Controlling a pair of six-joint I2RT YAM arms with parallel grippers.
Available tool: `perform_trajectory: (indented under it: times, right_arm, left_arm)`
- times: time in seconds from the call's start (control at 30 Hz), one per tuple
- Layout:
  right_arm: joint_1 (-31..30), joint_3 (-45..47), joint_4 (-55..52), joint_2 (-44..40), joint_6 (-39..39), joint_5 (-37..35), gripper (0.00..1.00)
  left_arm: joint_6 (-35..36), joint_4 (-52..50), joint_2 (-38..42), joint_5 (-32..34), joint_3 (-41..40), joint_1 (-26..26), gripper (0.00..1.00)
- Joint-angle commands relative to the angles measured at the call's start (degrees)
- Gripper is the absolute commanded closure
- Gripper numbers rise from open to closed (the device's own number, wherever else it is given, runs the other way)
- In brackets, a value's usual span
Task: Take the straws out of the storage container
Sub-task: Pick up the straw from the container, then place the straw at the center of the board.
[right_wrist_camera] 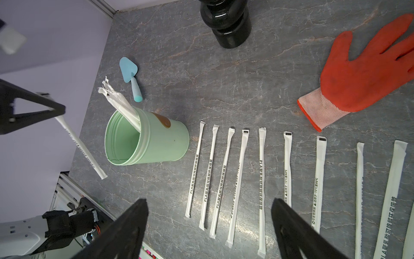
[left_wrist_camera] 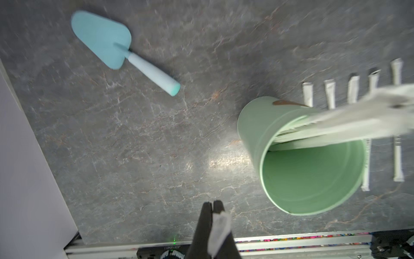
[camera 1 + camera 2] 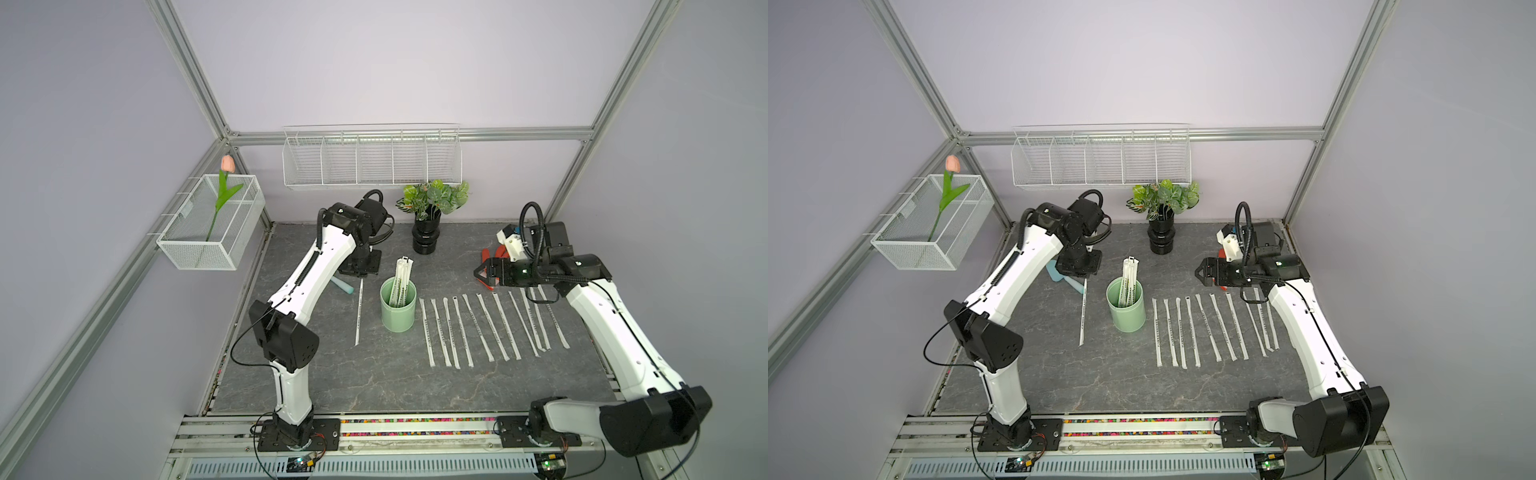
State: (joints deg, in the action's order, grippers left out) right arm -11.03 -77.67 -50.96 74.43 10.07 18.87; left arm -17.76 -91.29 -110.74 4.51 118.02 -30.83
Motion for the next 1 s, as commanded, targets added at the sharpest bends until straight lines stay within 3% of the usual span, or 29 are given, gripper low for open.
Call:
perform_trajectory:
  times: [0.0, 0.27, 0.97]
  right_arm:
    - [-0.4, 1.6, -1.3, -1.8, -0.8, -0.8, 0.11]
    - [-0.4, 2.3, -1.3, -0.9, -0.8, -1.7, 0.11]
    - [-0.4, 2.9, -0.8, 1.3, -1.1, -1.8, 0.11]
  left_arm:
    - [0.4, 1.3, -1.3, -2.5, -3.4, 2.2, 1.0]
    - [0.8, 7.7, -7.4, -7.8, -8.0, 3.7, 1.0]
    - [-0.4, 15.4, -16.0, -9.1, -10.8, 4.9, 1.0]
